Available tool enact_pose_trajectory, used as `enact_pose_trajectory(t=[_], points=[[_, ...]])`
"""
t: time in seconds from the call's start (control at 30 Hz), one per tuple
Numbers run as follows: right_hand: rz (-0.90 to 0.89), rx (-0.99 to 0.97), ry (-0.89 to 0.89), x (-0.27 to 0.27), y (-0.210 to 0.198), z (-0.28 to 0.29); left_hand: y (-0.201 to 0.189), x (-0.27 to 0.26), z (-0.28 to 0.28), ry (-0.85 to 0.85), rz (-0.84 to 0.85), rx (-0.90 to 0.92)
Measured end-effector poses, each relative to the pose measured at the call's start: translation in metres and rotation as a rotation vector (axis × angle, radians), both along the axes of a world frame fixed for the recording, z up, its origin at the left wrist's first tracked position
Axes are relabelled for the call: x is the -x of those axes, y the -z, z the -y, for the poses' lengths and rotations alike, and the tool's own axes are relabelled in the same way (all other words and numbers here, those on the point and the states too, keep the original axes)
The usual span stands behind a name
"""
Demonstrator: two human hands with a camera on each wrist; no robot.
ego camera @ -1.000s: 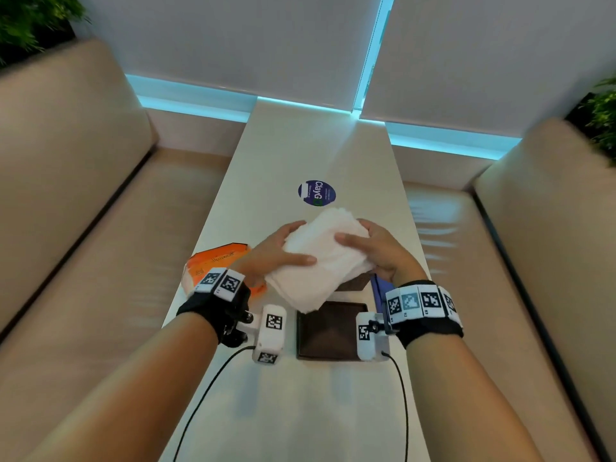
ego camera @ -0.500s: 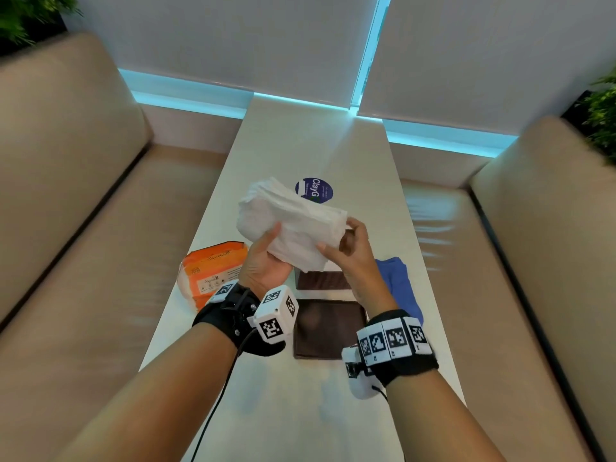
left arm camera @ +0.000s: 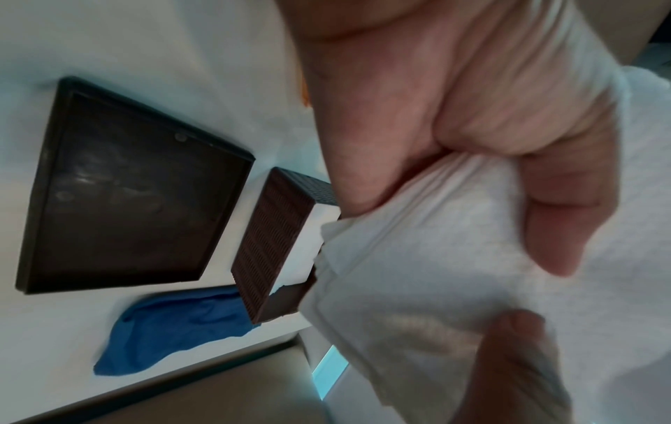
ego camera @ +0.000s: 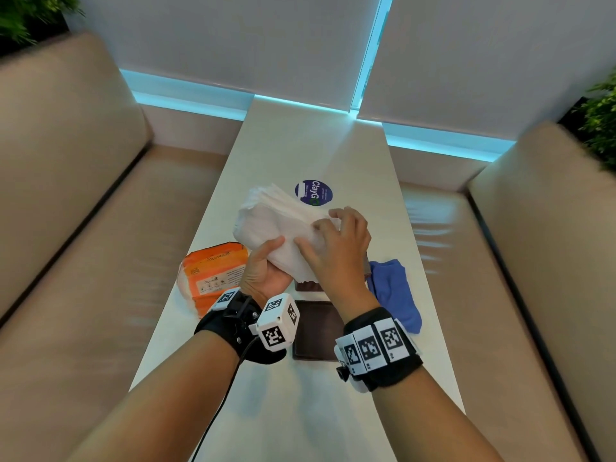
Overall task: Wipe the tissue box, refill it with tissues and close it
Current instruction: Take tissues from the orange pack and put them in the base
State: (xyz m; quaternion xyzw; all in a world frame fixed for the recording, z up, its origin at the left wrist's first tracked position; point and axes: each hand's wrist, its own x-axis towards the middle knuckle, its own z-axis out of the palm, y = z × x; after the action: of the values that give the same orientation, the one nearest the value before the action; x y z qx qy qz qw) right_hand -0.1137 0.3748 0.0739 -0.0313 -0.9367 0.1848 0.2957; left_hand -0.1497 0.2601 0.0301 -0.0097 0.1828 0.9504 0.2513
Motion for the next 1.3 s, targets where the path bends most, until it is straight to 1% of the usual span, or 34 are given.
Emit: enact_pose_trajectory(t=[0.07, 0.1, 0.2, 0.23, 0.33, 0.4, 0.5, 0.57, 0.63, 0.7, 0.77, 0.83, 0.87, 0.93, 0.97, 1.07, 1.1, 1.17, 1.2, 1.23, 1.3], points=[[-0.040, -0.057, -0.022, -0.001, 0.001, 0.003, 0.003, -0.001, 0.000, 0.001, 0.001, -0.008], [-0.060, -0.054, -0.039, -0.002, 0.000, 0.005, 0.003, -0.002, 0.000, -0.001, -0.002, -0.016], [-0.093, 0.056, -0.010, -0.003, -0.003, 0.007, 0.004, -0.003, 0.000, 0.005, 0.007, -0.031], [-0.066, 0.067, 0.021, -0.003, -0.004, 0.007, 0.004, -0.003, 0.000, 0.011, 0.013, -0.028], [0.159, 0.090, 0.079, -0.002, -0.002, 0.006, 0.005, -0.004, -0.002, 0.007, 0.039, 0.008], [0.185, 0.120, 0.060, -0.002, -0.002, 0.005, 0.007, -0.004, -0.002, 0.002, 0.058, 0.035], [0.189, 0.099, 0.018, 0.000, -0.002, 0.005, 0.011, -0.005, -0.003, 0.027, 0.049, 0.063], [0.122, 0.072, -0.011, 0.001, 0.000, 0.006, 0.013, -0.006, -0.004, 0.044, 0.033, 0.067], [-0.002, -0.030, -0.022, -0.001, 0.002, 0.008, 0.016, -0.006, -0.005, 0.035, 0.033, 0.057], [-0.084, -0.149, -0.039, -0.004, 0.006, 0.011, 0.017, -0.006, -0.005, 0.019, 0.041, 0.035], [-0.149, -0.206, -0.062, -0.008, 0.008, 0.011, 0.017, -0.007, -0.004, 0.006, 0.052, -0.001], [-0.186, -0.176, -0.063, -0.009, 0.008, 0.010, 0.016, -0.007, -0.003, 0.004, 0.068, -0.012], [-0.185, -0.100, -0.055, -0.008, 0.006, 0.010, 0.015, -0.008, -0.002, 0.007, 0.076, -0.001], [-0.162, 0.104, -0.041, -0.006, -0.002, 0.011, 0.014, -0.008, -0.001, 0.010, 0.082, 0.028], [-0.140, 0.146, -0.044, -0.006, -0.004, 0.011, 0.014, -0.008, -0.001, 0.013, 0.080, 0.030], [-0.076, 0.085, -0.099, -0.004, -0.004, 0.008, 0.013, -0.008, -0.002, 0.014, 0.057, 0.012], [-0.021, 0.104, -0.103, -0.003, -0.005, 0.005, 0.012, -0.008, -0.002, 0.013, 0.051, 0.004], [0.181, 0.181, -0.093, -0.001, -0.007, -0.002, 0.011, -0.007, -0.002, 0.026, 0.032, -0.020], [0.257, 0.169, -0.079, 0.000, -0.006, -0.004, 0.010, -0.007, -0.002, 0.033, 0.019, -0.010], [0.284, 0.120, -0.073, 0.000, -0.005, -0.005, 0.010, -0.007, -0.003, 0.033, 0.013, 0.021], [0.229, 0.044, -0.098, -0.003, -0.005, -0.001, 0.010, -0.007, -0.005, 0.027, 0.021, 0.087]])
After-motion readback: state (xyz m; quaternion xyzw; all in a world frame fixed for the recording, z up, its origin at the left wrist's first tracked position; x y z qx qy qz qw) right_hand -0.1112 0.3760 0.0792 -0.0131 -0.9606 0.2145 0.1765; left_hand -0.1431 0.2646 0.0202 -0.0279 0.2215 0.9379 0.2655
